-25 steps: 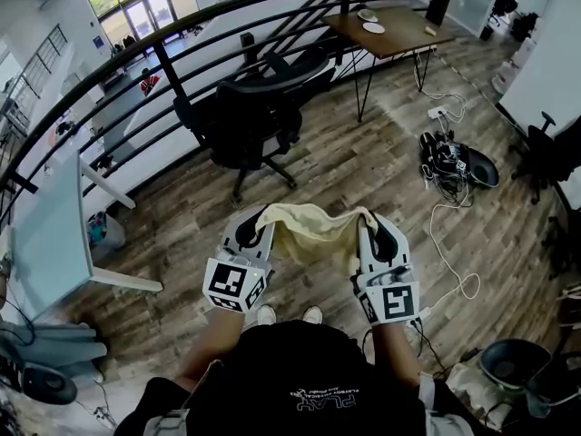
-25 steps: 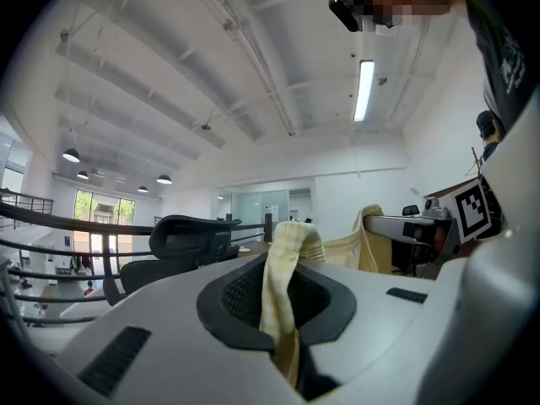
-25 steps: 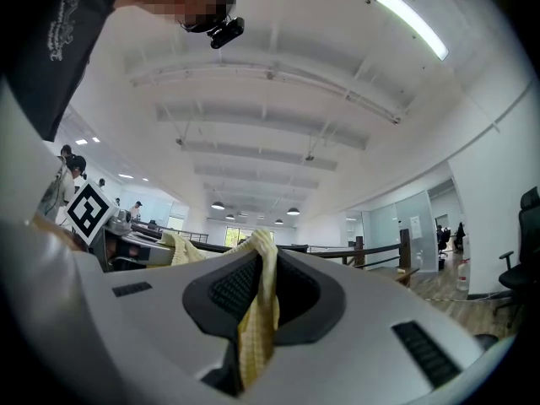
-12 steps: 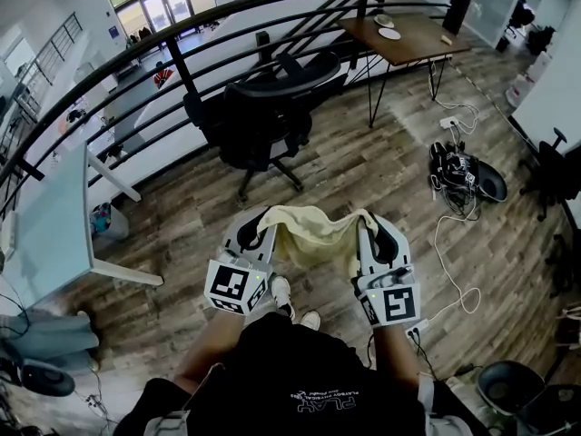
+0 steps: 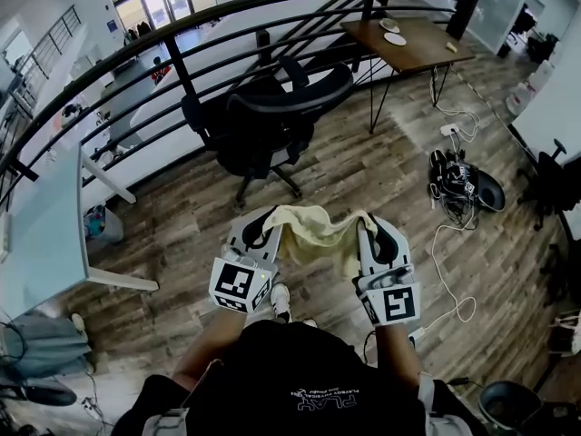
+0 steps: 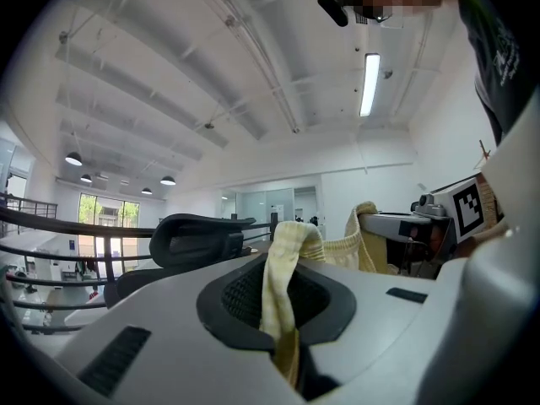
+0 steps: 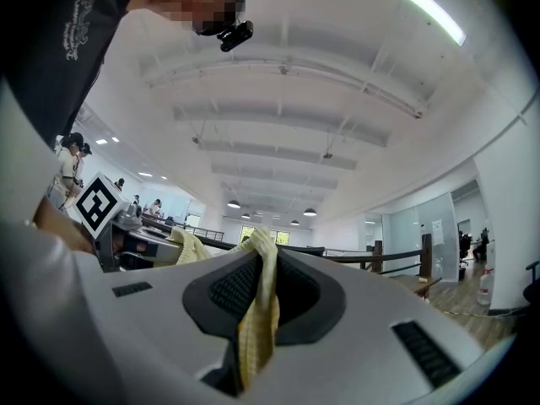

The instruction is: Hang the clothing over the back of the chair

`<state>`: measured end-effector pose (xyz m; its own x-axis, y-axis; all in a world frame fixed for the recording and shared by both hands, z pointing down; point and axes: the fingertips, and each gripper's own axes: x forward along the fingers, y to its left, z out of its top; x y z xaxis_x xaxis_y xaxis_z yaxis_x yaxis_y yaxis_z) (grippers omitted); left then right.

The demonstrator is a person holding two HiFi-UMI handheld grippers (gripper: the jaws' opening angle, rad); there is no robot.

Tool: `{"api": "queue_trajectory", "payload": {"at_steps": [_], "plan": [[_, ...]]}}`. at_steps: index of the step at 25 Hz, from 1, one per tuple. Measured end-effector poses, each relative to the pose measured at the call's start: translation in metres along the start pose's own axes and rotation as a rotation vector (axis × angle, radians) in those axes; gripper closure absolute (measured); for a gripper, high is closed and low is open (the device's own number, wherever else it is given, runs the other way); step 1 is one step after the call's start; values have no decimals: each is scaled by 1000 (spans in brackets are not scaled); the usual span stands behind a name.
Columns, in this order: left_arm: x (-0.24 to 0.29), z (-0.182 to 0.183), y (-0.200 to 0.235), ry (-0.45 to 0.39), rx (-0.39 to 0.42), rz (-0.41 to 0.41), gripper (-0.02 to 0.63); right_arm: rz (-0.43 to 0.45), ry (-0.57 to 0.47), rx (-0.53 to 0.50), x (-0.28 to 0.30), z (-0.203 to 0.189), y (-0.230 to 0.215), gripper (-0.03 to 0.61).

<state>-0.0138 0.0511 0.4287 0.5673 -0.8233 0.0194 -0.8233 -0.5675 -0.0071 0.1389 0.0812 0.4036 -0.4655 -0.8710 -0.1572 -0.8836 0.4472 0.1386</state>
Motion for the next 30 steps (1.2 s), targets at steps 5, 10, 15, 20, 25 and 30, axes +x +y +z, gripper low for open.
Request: {"api": "queue_trajectory", "payload": {"at_steps": [5,10,15,20,25,30], "plan": [[19,7,21,-15,-6,-18,591,-15,-47,37,34,14,0,535],[35,15,42,-41,-3,-34,591,-31,4,7,57,1,-6,535],[45,22,66,-60,6,-45,591,-48,-42,1,85,9,-4,535],[54,25,93,-67,-3,-51,591,-34,-41,-2,113,7,4,535],[62,35,108,-81,12,-53,591,-33,-59,-3,132,12,2,535],[74,46,119,-100,22,-44,591,-19,-100,2,152,20,-5,535]]}}
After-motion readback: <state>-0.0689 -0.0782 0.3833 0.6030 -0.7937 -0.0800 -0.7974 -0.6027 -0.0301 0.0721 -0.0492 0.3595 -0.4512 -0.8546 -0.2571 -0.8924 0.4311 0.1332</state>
